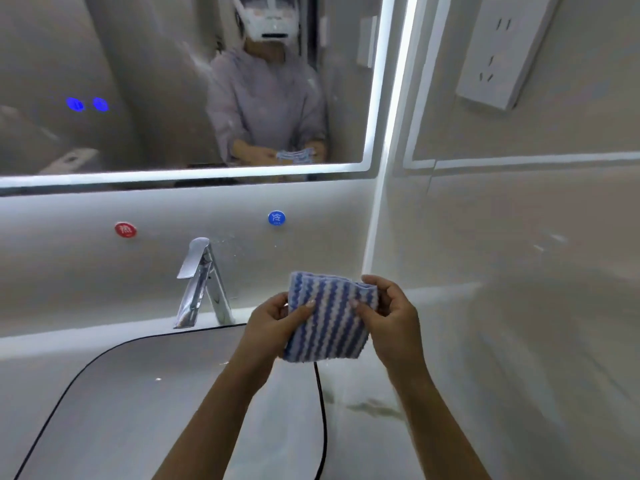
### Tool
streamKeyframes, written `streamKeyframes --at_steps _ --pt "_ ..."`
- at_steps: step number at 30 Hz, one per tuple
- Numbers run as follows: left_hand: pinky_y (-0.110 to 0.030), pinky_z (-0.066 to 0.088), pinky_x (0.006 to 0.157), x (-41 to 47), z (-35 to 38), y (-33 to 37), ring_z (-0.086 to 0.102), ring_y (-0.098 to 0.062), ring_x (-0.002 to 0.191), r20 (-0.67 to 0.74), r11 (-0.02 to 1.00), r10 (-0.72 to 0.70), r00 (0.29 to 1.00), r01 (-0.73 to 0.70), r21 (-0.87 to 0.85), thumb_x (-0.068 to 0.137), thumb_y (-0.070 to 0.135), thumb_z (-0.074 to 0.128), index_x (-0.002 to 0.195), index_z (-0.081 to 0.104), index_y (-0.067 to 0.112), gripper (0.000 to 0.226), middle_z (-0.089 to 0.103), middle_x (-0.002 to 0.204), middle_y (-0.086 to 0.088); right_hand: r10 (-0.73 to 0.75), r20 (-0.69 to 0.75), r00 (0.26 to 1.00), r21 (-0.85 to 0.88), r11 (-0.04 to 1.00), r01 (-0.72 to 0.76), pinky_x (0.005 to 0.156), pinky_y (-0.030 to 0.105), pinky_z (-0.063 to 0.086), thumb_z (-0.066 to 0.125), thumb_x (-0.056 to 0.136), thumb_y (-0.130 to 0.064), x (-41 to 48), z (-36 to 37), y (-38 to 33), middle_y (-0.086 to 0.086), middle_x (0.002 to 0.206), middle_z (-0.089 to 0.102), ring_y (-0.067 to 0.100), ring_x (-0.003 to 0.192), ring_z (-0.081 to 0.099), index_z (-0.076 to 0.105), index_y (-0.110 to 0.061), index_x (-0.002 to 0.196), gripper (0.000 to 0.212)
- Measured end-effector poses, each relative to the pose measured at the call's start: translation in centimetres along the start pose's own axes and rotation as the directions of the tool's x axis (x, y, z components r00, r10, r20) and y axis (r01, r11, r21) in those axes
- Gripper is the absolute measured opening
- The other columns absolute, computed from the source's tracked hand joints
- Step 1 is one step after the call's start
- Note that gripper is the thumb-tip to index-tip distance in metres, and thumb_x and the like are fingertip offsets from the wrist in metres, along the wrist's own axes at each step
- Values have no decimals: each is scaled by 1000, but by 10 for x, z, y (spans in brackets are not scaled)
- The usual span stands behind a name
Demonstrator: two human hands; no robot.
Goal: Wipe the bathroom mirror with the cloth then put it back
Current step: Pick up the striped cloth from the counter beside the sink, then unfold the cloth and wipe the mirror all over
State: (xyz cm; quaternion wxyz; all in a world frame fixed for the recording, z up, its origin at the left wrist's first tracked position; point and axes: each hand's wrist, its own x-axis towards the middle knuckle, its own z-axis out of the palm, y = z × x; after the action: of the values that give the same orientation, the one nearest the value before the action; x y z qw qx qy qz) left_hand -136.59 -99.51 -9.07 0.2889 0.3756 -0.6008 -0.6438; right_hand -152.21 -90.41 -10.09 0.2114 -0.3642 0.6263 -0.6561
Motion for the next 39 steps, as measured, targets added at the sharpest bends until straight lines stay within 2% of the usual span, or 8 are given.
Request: streamKeyframes --at_steps 3,7,11,17,21,26,34,39 --pt "-24 54 57 -26 -17 21 72 -15 82 -58 996 82 995 -84 -25 67 43 67 99 65 23 39 75 90 1 -50 69 996 62 997 46 72 18 56 71 82 -9 -4 13 -23 -5 101 70 5 89 68 60 -31 102 32" --pt "-31 56 67 -52 -43 39 71 -15 83 -141 987 153 978 -157 -19 63 48 68 100 66 23 45 75 92 2 -73 128 989 115 992 58 72 15 54 72 80 -10 -11 39 -50 -9 102 69 0 87 67 59 -32 102 34" --pt "-20 53 58 -73 -73 53 71 -9 80 -246 975 210 946 -220 -11 66 47 66 99 66 23 41 74 89 8 -116 181 977 139 986 91 70 9 52 73 78 -12 -21 69 -81 -20 99 64 -10 84 64 57 -34 103 36" --pt "-26 54 65 -101 -130 68 70 -13 83 -358 956 266 895 -292 -19 72 43 64 97 64 24 31 72 93 6 -159 255 954 216 971 104 75 13 54 75 76 -6 -38 125 -112 -9 102 69 -2 88 67 62 -24 105 37" --pt "-23 56 62 -124 -176 75 72 -15 81 -352 928 329 876 -370 -53 63 46 66 95 66 23 40 75 88 6 -170 272 947 248 963 102 78 20 55 75 76 -3 -60 172 -123 3 105 70 5 89 68 63 -14 109 37" --pt "-29 59 68 -152 -249 75 72 -22 85 -324 907 355 877 -407 -109 69 36 67 101 65 16 38 75 95 -4 -217 244 945 305 942 137 75 23 57 74 76 -1 -97 238 -143 5 102 70 7 83 68 65 -20 102 34" --pt "-26 58 64 -187 -368 77 72 -18 81 -317 898 379 870 -428 -100 68 39 65 99 64 18 37 75 89 1 -267 186 946 328 924 196 68 16 52 74 77 -6 -154 348 -170 -2 97 71 3 82 67 66 -25 99 30" --pt "-28 58 66 -200 -415 81 72 -17 81 -330 911 358 873 -404 -79 82 32 63 99 65 20 21 74 91 2 -267 164 950 339 920 200 67 13 51 76 76 -7 -173 392 -183 -3 98 71 4 84 68 66 -22 99 29"
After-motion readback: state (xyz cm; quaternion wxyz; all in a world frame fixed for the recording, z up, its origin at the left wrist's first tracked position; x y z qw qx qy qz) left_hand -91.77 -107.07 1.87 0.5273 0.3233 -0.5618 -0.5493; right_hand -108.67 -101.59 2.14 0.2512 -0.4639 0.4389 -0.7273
